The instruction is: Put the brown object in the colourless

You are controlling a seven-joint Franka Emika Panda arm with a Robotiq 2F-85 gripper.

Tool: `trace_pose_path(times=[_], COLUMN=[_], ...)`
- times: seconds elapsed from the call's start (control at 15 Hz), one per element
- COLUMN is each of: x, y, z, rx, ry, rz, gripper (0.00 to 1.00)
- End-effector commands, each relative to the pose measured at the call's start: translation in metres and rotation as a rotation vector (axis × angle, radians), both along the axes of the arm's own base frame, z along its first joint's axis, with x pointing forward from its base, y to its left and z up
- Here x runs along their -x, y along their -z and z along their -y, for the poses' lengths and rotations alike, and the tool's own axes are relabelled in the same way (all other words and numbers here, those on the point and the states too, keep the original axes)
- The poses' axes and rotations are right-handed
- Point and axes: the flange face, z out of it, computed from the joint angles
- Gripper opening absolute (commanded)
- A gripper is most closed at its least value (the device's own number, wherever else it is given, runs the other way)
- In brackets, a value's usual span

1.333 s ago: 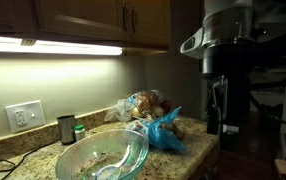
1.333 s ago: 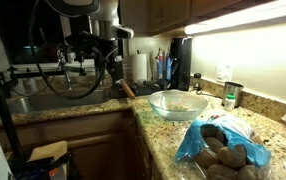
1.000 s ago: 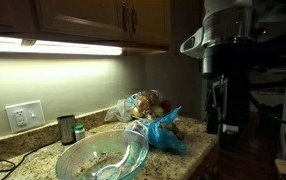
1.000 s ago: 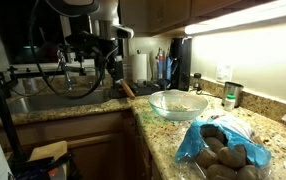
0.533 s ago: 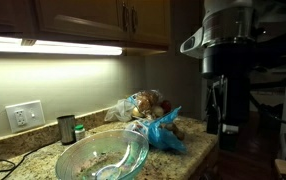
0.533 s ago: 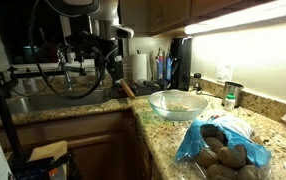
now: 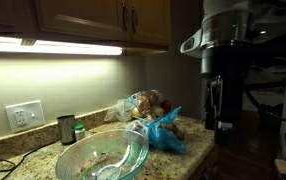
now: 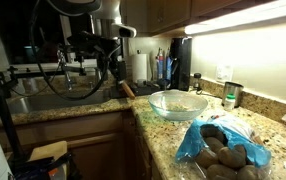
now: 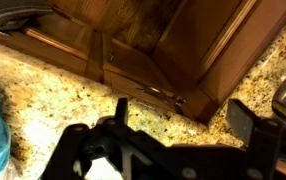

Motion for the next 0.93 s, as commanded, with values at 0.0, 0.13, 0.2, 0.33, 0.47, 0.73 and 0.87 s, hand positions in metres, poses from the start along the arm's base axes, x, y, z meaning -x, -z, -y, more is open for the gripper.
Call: trace_pose_path(times=[0.0, 0.13, 0.2, 0.33, 0.47, 0.73, 0.87], x=[-0.009, -0.014, -0.017, -0.023, -0.031, -0.047, -0.056], y=[-0.001, 0.000, 0.000, 0.001, 0.004, 0.007, 0.010], z=[0.016, 0.028, 0.034, 0.046, 0.058, 0.080, 0.092], rx=[0.050, 0.070, 0.078, 0.091, 0.106, 0.132, 0.153], ry=[0.012, 0.032, 0.046, 0.060, 0.085, 0.120, 0.134], rz=[-0.007, -0.005, -0.004, 0.001, 0.005, 0.012, 0.019], gripper=[1.00, 1.00, 1.00, 1.00, 1.00, 1.00, 1.00])
